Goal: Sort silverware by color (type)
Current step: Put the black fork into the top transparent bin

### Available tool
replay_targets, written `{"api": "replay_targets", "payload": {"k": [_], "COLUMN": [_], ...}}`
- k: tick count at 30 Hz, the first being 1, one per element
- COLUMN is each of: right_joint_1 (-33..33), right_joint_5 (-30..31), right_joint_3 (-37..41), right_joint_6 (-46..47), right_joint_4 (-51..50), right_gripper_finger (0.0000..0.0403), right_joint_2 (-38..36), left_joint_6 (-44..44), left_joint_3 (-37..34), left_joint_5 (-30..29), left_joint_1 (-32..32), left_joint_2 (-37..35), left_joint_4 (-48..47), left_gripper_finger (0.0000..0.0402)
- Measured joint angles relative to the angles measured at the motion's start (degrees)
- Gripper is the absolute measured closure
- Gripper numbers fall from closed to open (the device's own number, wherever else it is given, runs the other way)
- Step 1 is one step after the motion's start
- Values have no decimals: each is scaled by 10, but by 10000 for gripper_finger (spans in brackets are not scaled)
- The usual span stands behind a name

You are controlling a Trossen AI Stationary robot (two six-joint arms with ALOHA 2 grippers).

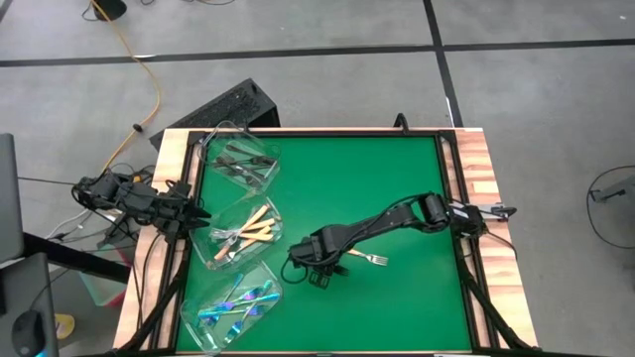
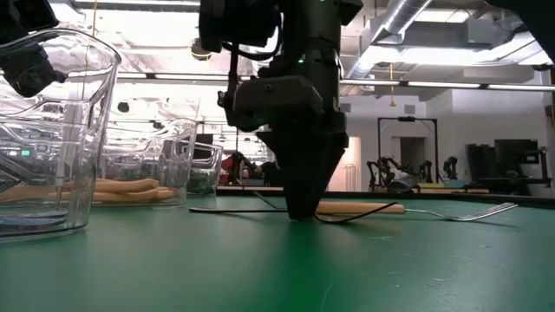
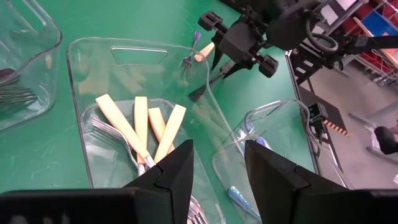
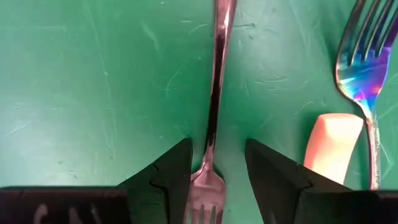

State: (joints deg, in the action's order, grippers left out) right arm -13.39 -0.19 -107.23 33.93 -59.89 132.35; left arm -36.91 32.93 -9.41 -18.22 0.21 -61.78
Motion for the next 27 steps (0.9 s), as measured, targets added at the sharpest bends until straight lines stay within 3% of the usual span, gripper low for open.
{"api": "replay_targets", "payload": {"k": [9, 22, 27], "right_joint_1": [0, -3, -5], "right_joint_5": [-15, -20, -21], "right_joint_3": [39, 55, 55], "right_joint_6": [31, 76, 105], "right_joint_4": [32, 35, 35], "right_gripper_finger": [257, 389, 391], "right_joint_2": [-5, -4, -4], "left_joint_6": [0, -2, -2], "left_joint_3": [0, 0, 0], "left_joint_5": [0, 0, 0], "left_joint_1": [0, 0, 0], "left_joint_2": [0, 0, 0], "left_joint_4": [0, 0, 0], "left_gripper_finger": [274, 274, 274]}}
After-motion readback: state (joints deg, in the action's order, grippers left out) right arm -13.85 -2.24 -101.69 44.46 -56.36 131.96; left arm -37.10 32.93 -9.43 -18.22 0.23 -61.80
